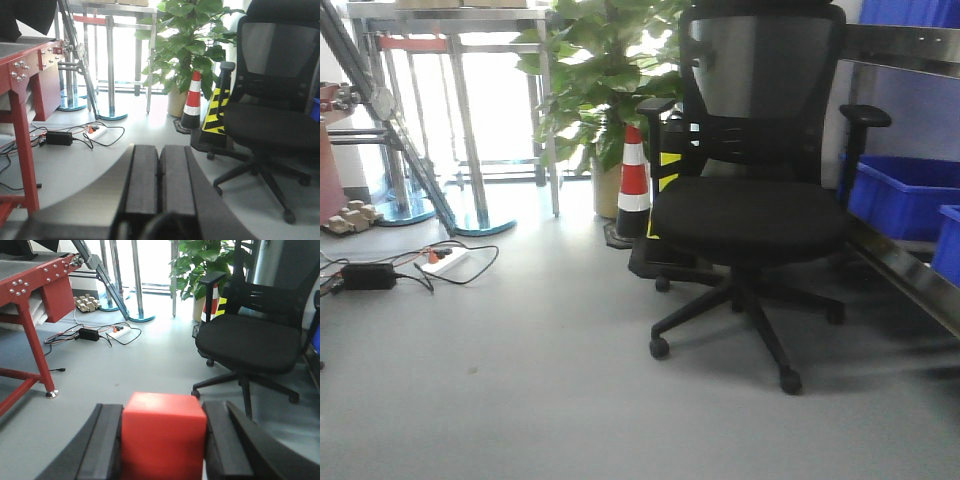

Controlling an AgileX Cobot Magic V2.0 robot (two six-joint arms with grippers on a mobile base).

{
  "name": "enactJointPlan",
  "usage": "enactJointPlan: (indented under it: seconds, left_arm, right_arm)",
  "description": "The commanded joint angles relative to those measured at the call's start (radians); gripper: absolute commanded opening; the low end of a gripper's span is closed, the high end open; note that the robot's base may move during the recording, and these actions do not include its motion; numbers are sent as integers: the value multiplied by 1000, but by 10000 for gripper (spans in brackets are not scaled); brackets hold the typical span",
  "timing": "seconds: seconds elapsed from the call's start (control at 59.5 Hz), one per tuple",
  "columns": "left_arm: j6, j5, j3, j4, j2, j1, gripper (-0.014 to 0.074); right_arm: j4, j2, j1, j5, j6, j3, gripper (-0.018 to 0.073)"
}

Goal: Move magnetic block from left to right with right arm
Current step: 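Keep holding the cube while turning and driving to the second table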

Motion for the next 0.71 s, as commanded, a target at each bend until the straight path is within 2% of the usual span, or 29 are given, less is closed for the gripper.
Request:
enactJointPlan:
  seconds: [0.0, 0.689]
  left_arm:
    - [-4, -89, 9, 0, -13, 2, -116]
    - [-4, -89, 9, 0, -10, 2, -116]
  right_arm:
    - [-6, 21, -3, -85, -8, -27, 183]
    - [-6, 21, -3, -85, -8, -27, 183]
